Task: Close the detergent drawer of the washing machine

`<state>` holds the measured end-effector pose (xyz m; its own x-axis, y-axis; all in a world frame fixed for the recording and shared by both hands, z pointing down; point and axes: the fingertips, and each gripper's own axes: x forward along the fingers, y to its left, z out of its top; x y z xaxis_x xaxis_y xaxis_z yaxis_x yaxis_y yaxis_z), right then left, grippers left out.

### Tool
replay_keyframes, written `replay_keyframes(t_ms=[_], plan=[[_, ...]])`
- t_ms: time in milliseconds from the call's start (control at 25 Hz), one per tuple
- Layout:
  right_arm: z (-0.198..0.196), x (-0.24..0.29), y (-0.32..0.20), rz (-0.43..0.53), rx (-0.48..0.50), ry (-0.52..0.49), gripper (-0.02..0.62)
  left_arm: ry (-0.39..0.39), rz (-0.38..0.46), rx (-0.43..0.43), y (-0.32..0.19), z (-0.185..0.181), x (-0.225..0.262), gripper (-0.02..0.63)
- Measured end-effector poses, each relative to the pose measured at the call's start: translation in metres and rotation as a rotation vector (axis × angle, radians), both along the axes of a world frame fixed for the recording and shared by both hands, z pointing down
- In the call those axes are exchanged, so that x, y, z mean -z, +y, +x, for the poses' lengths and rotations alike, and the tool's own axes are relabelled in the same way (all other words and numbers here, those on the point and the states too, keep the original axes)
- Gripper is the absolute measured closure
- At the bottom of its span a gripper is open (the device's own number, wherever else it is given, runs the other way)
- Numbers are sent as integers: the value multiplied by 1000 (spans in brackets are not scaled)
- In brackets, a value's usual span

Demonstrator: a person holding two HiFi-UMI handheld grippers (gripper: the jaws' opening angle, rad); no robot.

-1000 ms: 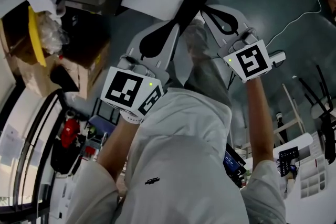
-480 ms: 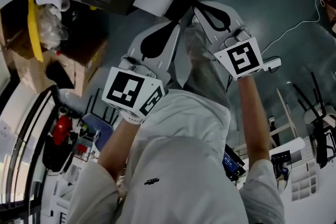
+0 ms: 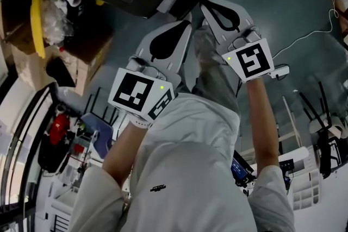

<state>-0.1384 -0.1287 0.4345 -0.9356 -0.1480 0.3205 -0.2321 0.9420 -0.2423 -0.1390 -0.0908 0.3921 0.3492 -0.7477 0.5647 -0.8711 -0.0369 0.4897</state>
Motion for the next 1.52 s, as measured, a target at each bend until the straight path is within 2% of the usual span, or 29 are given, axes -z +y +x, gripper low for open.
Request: replay_keyframes(t_ms=[440, 680, 800, 960, 1400, 1520], plan=[[-5, -1, 0, -97, -12, -27, 592, 16, -21, 5, 4, -14, -11, 588], [-20, 2, -5, -52, 1, -2, 594, 18, -24, 1, 2, -11, -6, 588], [-33, 4, -8, -56, -8, -26, 594, 24, -14, 12, 1, -16, -4, 588], [-31, -2, -7, -64, 9, 12, 592, 22, -9, 31, 2, -27, -4, 588], [-38, 5, -8, -63, -4, -27, 591, 30, -20, 31, 11, -34, -10, 589], [-35, -1, -7, -75, -1, 1, 591, 30, -20, 31, 10, -36, -9, 588]])
